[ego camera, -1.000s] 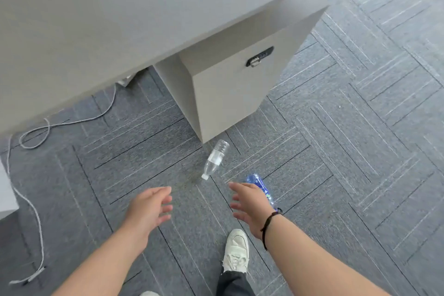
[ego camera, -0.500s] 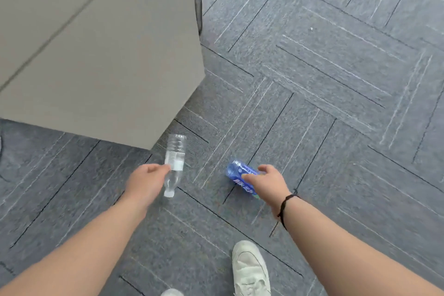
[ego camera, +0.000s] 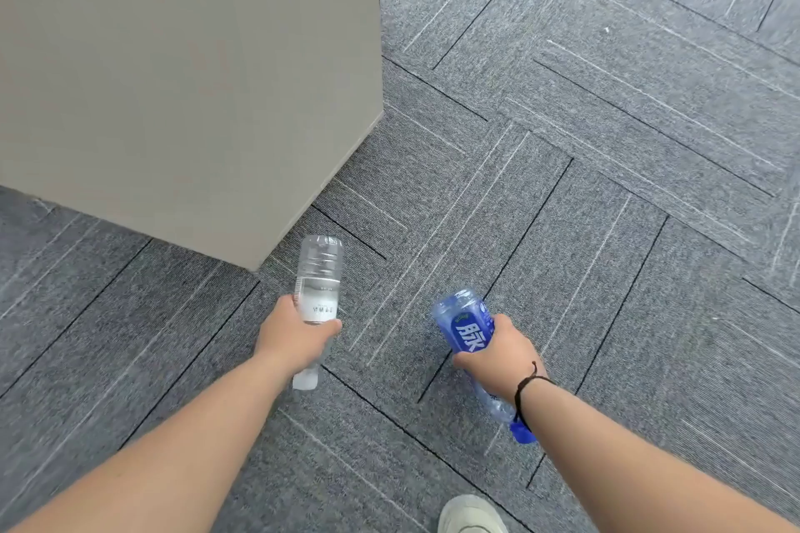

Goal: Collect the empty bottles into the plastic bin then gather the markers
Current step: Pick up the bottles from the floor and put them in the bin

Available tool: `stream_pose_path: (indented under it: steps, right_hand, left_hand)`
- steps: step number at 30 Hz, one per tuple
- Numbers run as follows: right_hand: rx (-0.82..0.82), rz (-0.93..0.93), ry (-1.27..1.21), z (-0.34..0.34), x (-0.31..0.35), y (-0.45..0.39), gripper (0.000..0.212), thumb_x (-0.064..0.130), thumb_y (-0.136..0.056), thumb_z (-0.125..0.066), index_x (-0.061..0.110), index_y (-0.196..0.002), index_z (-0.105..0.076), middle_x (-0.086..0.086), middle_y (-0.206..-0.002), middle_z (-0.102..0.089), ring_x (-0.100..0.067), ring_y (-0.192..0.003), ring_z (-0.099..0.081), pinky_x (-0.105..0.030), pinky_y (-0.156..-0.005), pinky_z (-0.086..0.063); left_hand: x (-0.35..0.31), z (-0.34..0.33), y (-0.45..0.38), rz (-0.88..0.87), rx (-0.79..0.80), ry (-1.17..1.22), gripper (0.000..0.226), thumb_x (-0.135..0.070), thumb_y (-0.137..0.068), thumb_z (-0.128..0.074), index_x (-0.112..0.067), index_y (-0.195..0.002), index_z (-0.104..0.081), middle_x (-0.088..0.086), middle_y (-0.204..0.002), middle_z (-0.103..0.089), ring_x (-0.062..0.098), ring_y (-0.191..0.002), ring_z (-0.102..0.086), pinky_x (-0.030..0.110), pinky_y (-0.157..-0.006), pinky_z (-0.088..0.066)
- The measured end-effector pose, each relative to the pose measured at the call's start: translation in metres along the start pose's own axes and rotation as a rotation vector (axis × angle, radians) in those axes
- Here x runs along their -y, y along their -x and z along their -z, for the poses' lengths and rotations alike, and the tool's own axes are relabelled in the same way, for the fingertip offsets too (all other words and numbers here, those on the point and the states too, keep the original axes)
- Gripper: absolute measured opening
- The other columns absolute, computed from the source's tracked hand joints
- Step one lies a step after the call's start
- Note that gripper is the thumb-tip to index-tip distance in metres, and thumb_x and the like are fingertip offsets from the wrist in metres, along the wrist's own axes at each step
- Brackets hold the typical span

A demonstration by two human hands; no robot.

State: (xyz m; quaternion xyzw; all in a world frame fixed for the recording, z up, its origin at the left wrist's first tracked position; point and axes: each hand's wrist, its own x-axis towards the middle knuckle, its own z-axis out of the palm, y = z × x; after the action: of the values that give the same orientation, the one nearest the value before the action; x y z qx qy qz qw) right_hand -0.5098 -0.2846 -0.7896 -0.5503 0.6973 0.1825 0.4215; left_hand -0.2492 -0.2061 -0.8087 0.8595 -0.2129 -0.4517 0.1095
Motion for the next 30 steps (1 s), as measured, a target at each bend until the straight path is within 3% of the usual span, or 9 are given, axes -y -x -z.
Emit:
stream_pose_path:
  steps: [3,5,9,14,17,21,25,27,30]
  right_hand:
    - [0.038,-0.017,-0.116,0.021,0.016,0.034,0.054,0.034,-0.073,-0.080,0.019,-0.116,-0.050,0.001,-0.096,-0.064,-0.009,-0.070,-0.062,-0.021,-0.047,-0.047]
    - [0.062,0.002,-0.145,0.037,0.033,0.075,0.056,0.033,-0.070,-0.082,0.019,-0.114,-0.051,0.001,-0.095,-0.064,-0.011,-0.074,-0.064,-0.023,-0.053,-0.051]
    - [0.086,0.015,-0.210,0.073,0.070,0.176,0.060,0.036,-0.055,-0.083,0.019,-0.106,-0.057,-0.002,-0.097,-0.070,-0.024,-0.090,-0.069,-0.046,-0.084,-0.061]
    - [0.197,0.088,-0.300,0.113,0.140,0.320,0.042,0.016,-0.068,-0.087,0.012,-0.102,-0.061,-0.009,-0.091,-0.072,-0.024,-0.078,-0.070,-0.038,-0.072,-0.060]
    - [0.267,0.146,-0.243,0.111,0.183,0.399,0.038,0.013,-0.066,-0.088,0.011,-0.096,-0.065,-0.017,-0.093,-0.076,-0.036,-0.086,-0.074,-0.048,-0.080,-0.061]
    - [0.389,0.238,-0.118,0.066,0.226,0.485,0.041,0.015,-0.063,-0.087,0.006,-0.100,-0.070,-0.027,-0.096,-0.076,-0.047,-0.090,-0.074,-0.059,-0.080,-0.059]
    - [0.532,0.358,0.078,-0.010,0.254,0.576,0.036,0.016,-0.078,-0.083,0.006,-0.109,-0.068,-0.017,-0.091,-0.077,-0.031,-0.071,-0.073,-0.031,-0.055,-0.056]
    - [0.608,0.393,0.153,-0.047,0.262,0.617,0.037,0.018,-0.078,-0.083,0.008,-0.110,-0.066,-0.013,-0.092,-0.078,-0.029,-0.071,-0.074,-0.028,-0.055,-0.054]
    - [0.723,0.435,0.277,-0.118,0.263,0.685,0.019,0.009,-0.084,-0.077,0.009,-0.099,-0.067,-0.009,-0.077,-0.077,-0.021,-0.058,-0.073,-0.027,-0.055,-0.057]
  left_hand:
    - [-0.002,0.026,0.045,-0.008,0.042,0.092,0.048,-0.035,-0.074,-0.082,-0.019,-0.111,-0.057,-0.001,-0.100,-0.070,0.015,-0.085,-0.068,0.032,-0.066,-0.050]
    - [-0.004,0.055,0.091,0.027,0.054,0.165,0.047,-0.029,-0.078,-0.082,-0.019,-0.113,-0.053,-0.003,-0.102,-0.067,0.013,-0.088,-0.065,0.030,-0.066,-0.048]
    - [-0.007,0.124,0.201,0.170,0.071,0.377,0.039,-0.024,-0.079,-0.080,-0.018,-0.109,-0.056,0.003,-0.103,-0.068,0.020,-0.091,-0.068,0.037,-0.074,-0.053]
    - [0.010,0.221,0.351,0.290,-0.021,0.663,0.027,-0.018,-0.082,-0.077,-0.020,-0.098,-0.056,0.003,-0.094,-0.068,0.019,-0.086,-0.066,0.035,-0.075,-0.051]
    - [0.041,0.270,0.423,0.362,-0.103,0.819,0.025,-0.024,-0.077,-0.080,-0.023,-0.095,-0.062,0.004,-0.090,-0.074,0.022,-0.085,-0.071,0.042,-0.083,-0.055]
    - [0.118,0.318,0.505,0.486,-0.270,1.042,0.040,-0.038,-0.062,-0.080,-0.025,-0.098,-0.069,0.002,-0.090,-0.078,0.022,-0.084,-0.073,0.041,-0.083,-0.059]
    - [0.209,0.334,0.576,0.562,-0.421,1.191,0.050,-0.043,-0.061,-0.080,-0.024,-0.105,-0.068,0.002,-0.097,-0.076,0.023,-0.092,-0.072,0.043,-0.086,-0.059]
    - [0.246,0.331,0.604,0.567,-0.480,1.259,0.050,-0.042,-0.060,-0.079,-0.023,-0.105,-0.069,0.001,-0.096,-0.077,0.022,-0.091,-0.072,0.041,-0.087,-0.058]
    - [0.306,0.320,0.654,0.618,-0.571,1.423,0.039,-0.032,-0.071,-0.079,-0.021,-0.107,-0.068,0.002,-0.096,-0.076,0.021,-0.089,-0.071,0.038,-0.084,-0.056]
